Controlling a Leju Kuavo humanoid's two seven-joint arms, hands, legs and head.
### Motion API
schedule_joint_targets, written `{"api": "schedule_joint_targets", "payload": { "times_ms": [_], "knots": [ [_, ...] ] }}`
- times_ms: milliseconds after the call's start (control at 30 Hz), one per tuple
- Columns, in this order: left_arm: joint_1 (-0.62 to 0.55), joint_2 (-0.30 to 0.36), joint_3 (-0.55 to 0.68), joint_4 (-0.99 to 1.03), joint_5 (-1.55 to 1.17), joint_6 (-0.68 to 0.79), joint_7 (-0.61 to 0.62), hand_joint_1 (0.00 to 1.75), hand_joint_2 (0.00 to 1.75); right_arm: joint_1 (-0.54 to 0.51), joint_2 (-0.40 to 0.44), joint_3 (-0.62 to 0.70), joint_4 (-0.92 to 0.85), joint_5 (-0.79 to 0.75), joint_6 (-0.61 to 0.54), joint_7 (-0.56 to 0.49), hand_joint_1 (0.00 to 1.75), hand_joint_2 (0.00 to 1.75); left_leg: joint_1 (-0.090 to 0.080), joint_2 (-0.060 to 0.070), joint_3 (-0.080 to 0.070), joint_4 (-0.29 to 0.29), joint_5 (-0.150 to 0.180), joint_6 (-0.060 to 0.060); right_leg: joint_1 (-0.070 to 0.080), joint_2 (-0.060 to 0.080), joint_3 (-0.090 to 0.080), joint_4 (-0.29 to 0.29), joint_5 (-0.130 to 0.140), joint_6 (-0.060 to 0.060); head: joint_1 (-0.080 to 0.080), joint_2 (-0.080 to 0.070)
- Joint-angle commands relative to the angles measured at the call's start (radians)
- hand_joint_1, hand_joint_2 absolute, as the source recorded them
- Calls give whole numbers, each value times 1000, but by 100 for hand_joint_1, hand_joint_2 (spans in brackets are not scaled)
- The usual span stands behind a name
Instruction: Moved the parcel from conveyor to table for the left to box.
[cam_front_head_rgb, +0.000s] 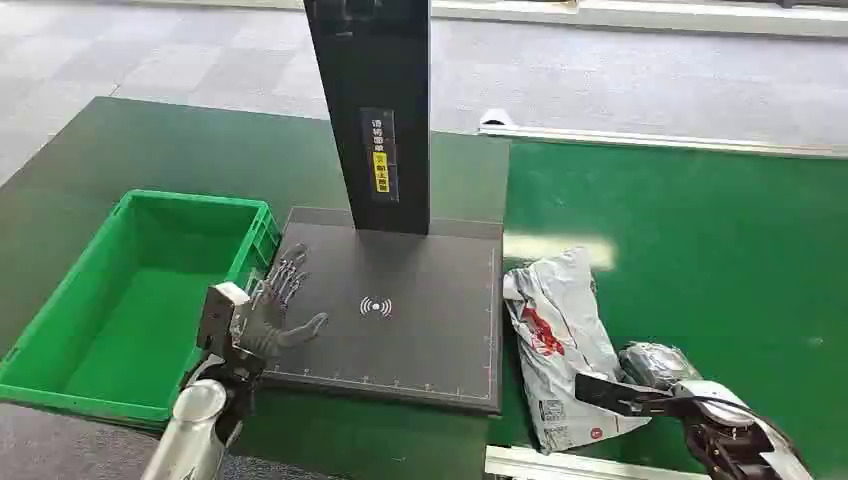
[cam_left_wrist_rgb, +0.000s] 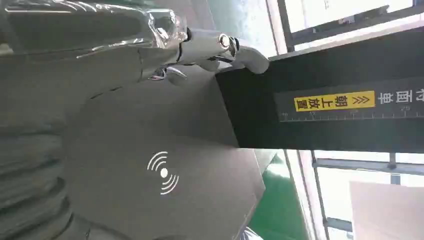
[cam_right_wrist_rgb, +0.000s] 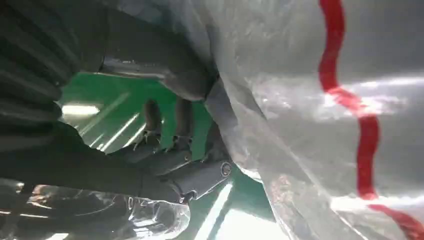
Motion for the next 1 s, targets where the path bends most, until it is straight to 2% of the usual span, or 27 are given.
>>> {"api": "schedule_joint_targets", "payload": {
  "times_ms": [33,200,433,567,733,767,833,900,1000],
  "knots": [
    [-28,10,-27,56,4,-6,8,0,175,25,23,97,43,-55,66,-56,175,175,1,0,1,-2,1,0,1,-1,2,-2,1,0,0,0],
    [-38,14,-36,61,13,-1,11,0,175,2,26,157,47,-97,74,-77,175,175,1,0,1,-1,1,0,1,-1,2,-3,1,-1,1,0],
    [22,22,-15,-22,30,-5,15,0,175,-57,77,158,9,-182,-37,-176,175,175,1,5,1,-2,1,-1,1,5,0,-2,2,-1,1,0],
    [60,18,4,-59,28,-5,13,0,175,-33,139,61,-62,-277,-154,-226,175,175,0,5,1,-1,0,0,1,5,0,-1,1,-1,0,0],
    [91,12,20,-90,27,-5,5,0,175,-20,253,-151,-249,-532,-235,-255,175,175,0,10,-2,-1,-1,0,0,10,-4,1,2,-1,0,0],
    [90,11,20,-86,26,-5,3,0,175,-14,262,-180,-288,-570,-242,-246,175,175,0,8,-3,-1,0,-1,0,8,-5,1,1,-1,0,0],
    [85,8,19,-77,24,-5,-1,0,175,-7,279,-233,-354,-620,-264,-243,175,175,0,10,-4,-1,0,-1,0,9,-7,1,2,-2,0,0],
    [81,7,18,-70,23,-4,-4,0,175,-8,303,-269,-390,-651,-290,-258,175,175,-1,5,-5,0,0,0,0,5,-7,2,1,-1,1,0],
    [66,5,12,-46,20,-8,-14,0,175,2,344,-318,-470,-693,-351,-321,175,175,0,6,-5,-1,0,0,0,5,-7,1,1,-1,0,0]
  ]
}}
